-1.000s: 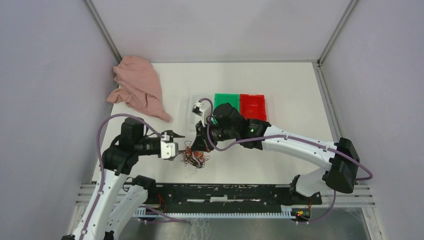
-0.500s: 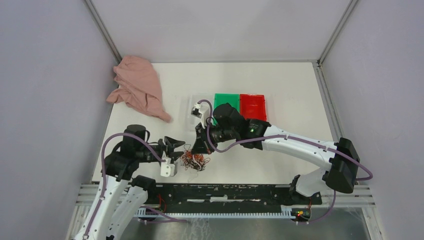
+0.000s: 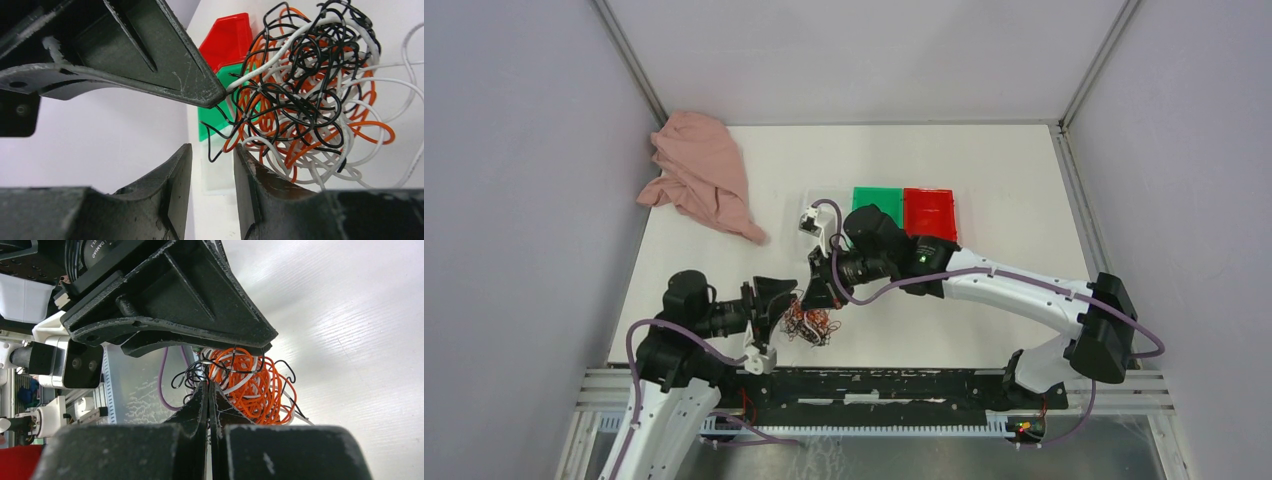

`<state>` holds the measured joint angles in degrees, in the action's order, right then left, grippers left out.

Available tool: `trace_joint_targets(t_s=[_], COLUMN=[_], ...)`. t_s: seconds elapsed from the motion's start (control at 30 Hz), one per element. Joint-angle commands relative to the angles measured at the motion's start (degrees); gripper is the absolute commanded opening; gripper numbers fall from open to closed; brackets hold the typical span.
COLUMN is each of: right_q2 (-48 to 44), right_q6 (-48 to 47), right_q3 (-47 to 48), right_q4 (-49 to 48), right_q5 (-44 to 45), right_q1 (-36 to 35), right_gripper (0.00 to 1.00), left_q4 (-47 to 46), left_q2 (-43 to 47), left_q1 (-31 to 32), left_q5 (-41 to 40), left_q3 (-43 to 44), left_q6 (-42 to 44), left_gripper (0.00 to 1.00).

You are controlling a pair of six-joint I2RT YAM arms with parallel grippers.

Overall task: Untangle the cables
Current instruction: Untie the cable.

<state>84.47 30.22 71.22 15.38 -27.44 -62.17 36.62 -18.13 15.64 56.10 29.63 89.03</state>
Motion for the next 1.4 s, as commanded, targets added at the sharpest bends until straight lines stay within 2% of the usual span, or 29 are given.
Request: trace_joint_targets(t_s=[0.0,0.37,0.57,0.8,0.97,1.07,1.17,1.2,1.27,1.3,1.37], right_q2=[0.7,0.2,0.0,-0.7,-3.3,-5.2,-6.7,-7.2,-7.9,-8.0,-7.3], right_q6=[0.1,-0.3,-0.2,-0.7,-2.1,-2.3,-2.9,-3.0,-3.0,-2.9,-2.5], right_q3=[3.9,3.9,3.6,2.7,1.0,-0.2,-0.5,-0.5,-0.5,-0.3,0.4], right_q4=[-1.1,0.0,-0.1,0.6,2.8,4.0,5.8,6.2,6.1,5.8,5.2], right_q5=[-1.5,3.2,3.6,4.7,6.6,7.5,8.6,8.9,9.4,9.7,9.5], right_q1=[-0.4,-0.4,-0.5,-0.4,0.1,1.1,2.2,2.5,3.1,3.1,3.1], right_gripper=[0.00,0.00,0.00,0.01,0.18,0.20,0.28,0.36,0.64,0.71,0.77], left_q4=[-4.3,-2.5,-2.6,-3.2,-12.3,-18.1,-20.6,-20.6,-20.5,-20.5,-20.5], left_q2=[1.8,6.3,8.4,9.3,10.3,11.3,11.5,11.2,10.8,10.7,10.5], left_q1=[0.3,0.2,0.2,0.2,0.2,0.2,0.2,0.2,0.2,0.2,0.1], left_q5=[3.2,4.7,4.9,4.8,2.4,0.3,-0.6,-0.5,0.2,0.6,1.5], left_q3=[-0.3,-0.7,-1.8,-2.8,-5.1,-7.5,-8.9,-8.9,-9.0,-9.2,-9.7], left_q6=[3.1,1.3,0.6,1.9,-2.7,-1.7,0.8,1.7,3.3,4.9,8.4], left_gripper=[0.42,0.22,0.18,0.09,0.03,0.03,0.03,0.03,0.03,0.03,0.03])
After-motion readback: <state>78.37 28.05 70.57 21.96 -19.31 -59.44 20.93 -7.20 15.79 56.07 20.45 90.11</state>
